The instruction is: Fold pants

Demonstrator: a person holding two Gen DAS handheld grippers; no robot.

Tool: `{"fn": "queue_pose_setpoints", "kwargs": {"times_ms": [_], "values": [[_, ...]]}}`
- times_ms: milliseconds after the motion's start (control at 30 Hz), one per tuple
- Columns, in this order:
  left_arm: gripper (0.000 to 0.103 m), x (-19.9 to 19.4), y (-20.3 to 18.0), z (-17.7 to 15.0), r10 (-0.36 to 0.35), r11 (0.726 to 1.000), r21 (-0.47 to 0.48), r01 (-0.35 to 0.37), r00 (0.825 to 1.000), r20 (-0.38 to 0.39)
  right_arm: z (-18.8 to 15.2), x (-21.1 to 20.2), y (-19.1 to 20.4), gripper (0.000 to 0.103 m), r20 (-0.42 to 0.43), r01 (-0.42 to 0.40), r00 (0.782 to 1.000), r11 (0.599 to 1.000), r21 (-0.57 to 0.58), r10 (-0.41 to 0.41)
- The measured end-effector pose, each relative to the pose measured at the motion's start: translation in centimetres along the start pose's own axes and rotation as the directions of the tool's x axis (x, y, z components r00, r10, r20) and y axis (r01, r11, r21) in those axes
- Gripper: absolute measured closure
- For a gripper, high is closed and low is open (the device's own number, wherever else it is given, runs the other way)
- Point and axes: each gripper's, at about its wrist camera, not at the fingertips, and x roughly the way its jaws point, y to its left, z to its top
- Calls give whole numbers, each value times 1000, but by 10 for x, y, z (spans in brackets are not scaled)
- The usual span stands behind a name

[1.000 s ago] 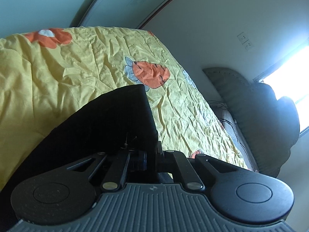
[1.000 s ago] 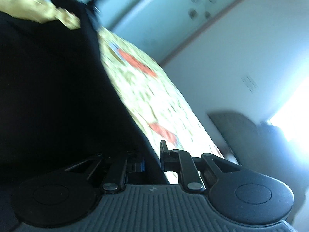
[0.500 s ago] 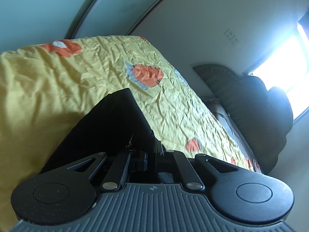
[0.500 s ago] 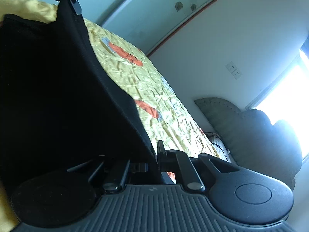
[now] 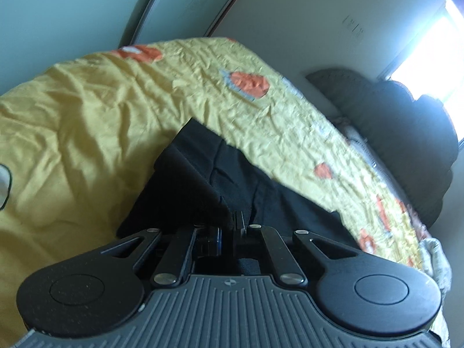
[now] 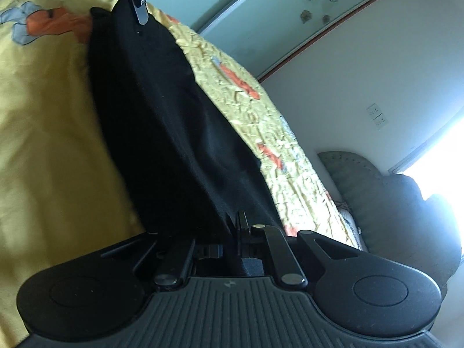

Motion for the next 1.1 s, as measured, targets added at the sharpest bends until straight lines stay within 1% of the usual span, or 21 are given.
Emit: {"fn": "queue_pose_setpoints", "kwargs": {"times_ms": [200, 300, 333, 367, 433, 467, 567, 633, 700, 733, 767, 800, 833, 900, 967, 1000, 1033, 1067, 1100], "values": [[98, 8, 3, -11, 59, 997, 44, -59, 998, -12, -5, 2, 9, 96, -26, -20, 999, 1000, 11, 20], [97, 11, 2, -13, 84, 995, 58, -83, 996, -15, -4, 6, 11, 96, -32, -16, 999, 1000, 0, 16], [93, 10, 1, -14, 94, 993, 69, -93, 996, -10, -7, 4, 12, 96, -33, -13, 999, 1000, 0, 13], [85, 10, -2, -14, 111, 990, 82, -110, 994, -6, -7, 5, 12, 95, -34, -11, 999, 1000, 0, 11], [81, 7, -4, -14, 137, 985, 106, -136, 991, -3, -8, 6, 14, 95, -39, -4, 999, 1000, -6, 4], [80, 4, -5, -14, 142, 985, 104, -141, 990, -7, -7, 7, 15, 95, -38, 6, 999, 1000, -20, -6], [72, -10, -9, -12, 177, 979, 105, -176, 984, -6, -11, 5, 24, 95, -34, 31, 999, 999, -38, -32], [67, -22, -18, -13, 240, 961, 132, -243, 970, 34, -11, 5, 25, 95, -31, 39, 999, 999, -33, -40], [67, -33, -28, -14, 300, 937, 156, -311, 949, 94, -12, 4, 23, 95, -31, 42, 999, 999, -25, -43], [67, -40, -33, -15, 321, 925, 168, -341, 937, 134, -12, 4, 23, 94, -33, 40, 999, 999, -25, -41], [67, -45, -38, -14, 325, 920, 176, -350, 933, 155, -13, 2, 22, 93, -36, 38, 999, 999, -27, -39], [66, -49, -44, -14, 317, 920, 183, -346, 933, 172, -14, 0, 21, 92, -39, 36, 999, 999, -27, -37], [65, -50, -50, -13, 302, 923, 192, -333, 937, 175, -15, -2, 20, 89, -42, 30, 999, 999, -21, -31], [65, -45, -67, -13, 251, 930, 232, -284, 954, 162, -21, -11, 13, 81, -47, 11, 999, 1000, 9, -11], [65, -34, -94, -21, 191, 926, 304, -223, 973, 133, -29, -22, -2, 63, -48, -18, 999, 997, 70, 21], [65, -29, -106, -27, 160, 922, 339, -189, 981, 112, -36, -30, -14, 59, -44, -46, 998, 991, 124, 51], [64, -21, -121, -34, 116, 914, 383, -138, 990, 80, -44, -37, -27, 50, -38, -72, 996, 981, 182, 80], [63, -13, -137, -42, 71, 903, 422, -83, 996, 45, -53, -45, -44, 43, -34, -90, 994, 961, 261, 102], [63, -5, -152, -51, 36, 885, 464, -35, 999, 9, -67, -53, -65, 42, -30, -88, 994, 930, 357, 106]]}}
